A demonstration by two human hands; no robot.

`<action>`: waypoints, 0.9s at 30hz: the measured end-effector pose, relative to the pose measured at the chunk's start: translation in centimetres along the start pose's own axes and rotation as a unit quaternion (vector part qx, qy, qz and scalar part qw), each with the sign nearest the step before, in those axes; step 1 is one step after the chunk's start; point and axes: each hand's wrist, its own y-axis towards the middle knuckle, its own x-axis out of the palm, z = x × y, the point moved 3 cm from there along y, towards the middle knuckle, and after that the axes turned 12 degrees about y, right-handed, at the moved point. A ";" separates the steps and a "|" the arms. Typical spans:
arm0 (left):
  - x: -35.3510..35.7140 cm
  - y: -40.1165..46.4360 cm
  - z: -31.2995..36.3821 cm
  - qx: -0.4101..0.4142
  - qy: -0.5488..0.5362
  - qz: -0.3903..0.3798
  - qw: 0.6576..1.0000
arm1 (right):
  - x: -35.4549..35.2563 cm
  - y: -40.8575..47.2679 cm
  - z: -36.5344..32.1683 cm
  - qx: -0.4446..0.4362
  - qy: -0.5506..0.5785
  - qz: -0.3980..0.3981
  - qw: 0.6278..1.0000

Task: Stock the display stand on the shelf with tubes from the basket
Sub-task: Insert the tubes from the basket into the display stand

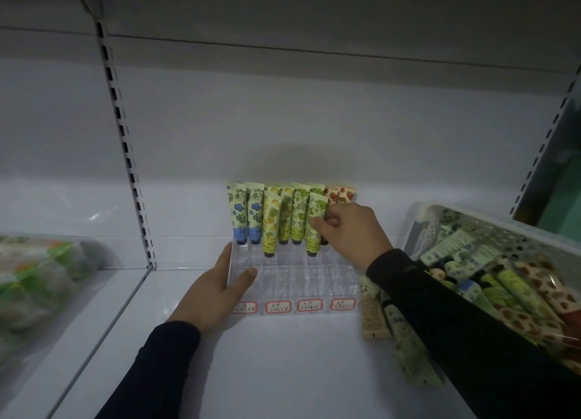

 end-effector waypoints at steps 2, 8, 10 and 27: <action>0.0 0.1 -0.2 -0.005 0.001 -0.004 1.000 | -0.4 0.0 -0.3 -0.012 -0.012 0.012 1.000; 0.0 0.1 -0.1 0.000 0.007 -0.001 1.000 | -1.5 1.2 -1.6 -0.021 0.070 0.073 0.995; 0.0 0.1 0.0 0.002 0.005 -0.001 1.000 | -1.4 1.4 -1.3 -0.025 0.072 0.071 0.995; 0.0 -0.1 0.2 0.000 -0.001 0.003 1.000 | -1.1 1.8 -1.0 -0.026 0.033 0.092 0.995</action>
